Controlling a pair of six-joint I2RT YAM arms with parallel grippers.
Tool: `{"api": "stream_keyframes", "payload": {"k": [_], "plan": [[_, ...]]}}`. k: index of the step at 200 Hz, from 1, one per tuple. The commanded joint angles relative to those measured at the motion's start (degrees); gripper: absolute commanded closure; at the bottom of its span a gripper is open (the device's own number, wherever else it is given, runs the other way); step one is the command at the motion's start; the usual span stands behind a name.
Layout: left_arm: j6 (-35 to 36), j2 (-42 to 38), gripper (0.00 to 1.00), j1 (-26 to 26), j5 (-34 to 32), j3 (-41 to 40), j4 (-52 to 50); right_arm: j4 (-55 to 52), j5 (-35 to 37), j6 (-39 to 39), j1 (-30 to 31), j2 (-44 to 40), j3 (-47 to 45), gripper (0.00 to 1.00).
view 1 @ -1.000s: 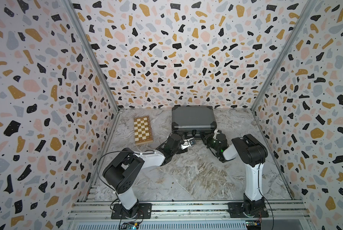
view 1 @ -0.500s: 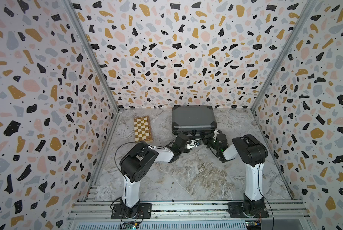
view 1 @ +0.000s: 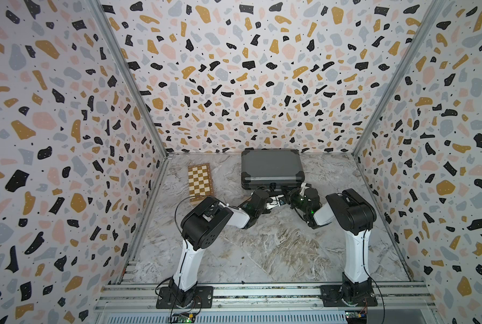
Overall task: Open the poker set cases
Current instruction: Pick up the poker set case from the center of the board.
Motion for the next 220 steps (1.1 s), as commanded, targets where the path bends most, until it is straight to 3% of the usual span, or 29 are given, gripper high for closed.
{"api": "stream_keyframes", "payload": {"k": [1, 20, 81, 134, 157, 188, 220], "plan": [[1.1, 2.0, 0.5, -0.6, -0.9, 1.9, 2.4, -2.3, -2.9, -0.9, 0.4, -1.0, 0.6, 1.0], [1.6, 2.7, 0.55, -0.6, -1.0, 2.3, 2.5, -2.3, -3.0, -0.9, 0.3, -1.0, 0.6, 1.0], [3.4, 3.4, 1.0, -1.1, -3.3, 2.4, 5.0, -2.6, -3.1, -0.2, 0.1, -2.0, 0.8, 1.0], [5.0, 1.0, 1.0, -2.4, -5.3, 2.5, 4.4, -5.7, -4.1, -0.8, -1.5, -6.1, 0.2, 1.0], [0.1, -2.7, 1.0, -2.4, -4.2, 3.9, -2.1, -7.2, -5.3, -1.8, -3.0, -8.4, -0.8, 0.86], [-9.8, -7.1, 1.0, -2.4, 0.3, 11.5, -23.2, -9.3, -7.1, -4.2, -6.3, -12.9, -3.9, 0.71], [-13.6, -9.4, 1.0, -2.8, 1.4, 14.2, -26.6, -17.6, -9.1, -11.5, -10.4, -20.9, -7.7, 0.61]]}}
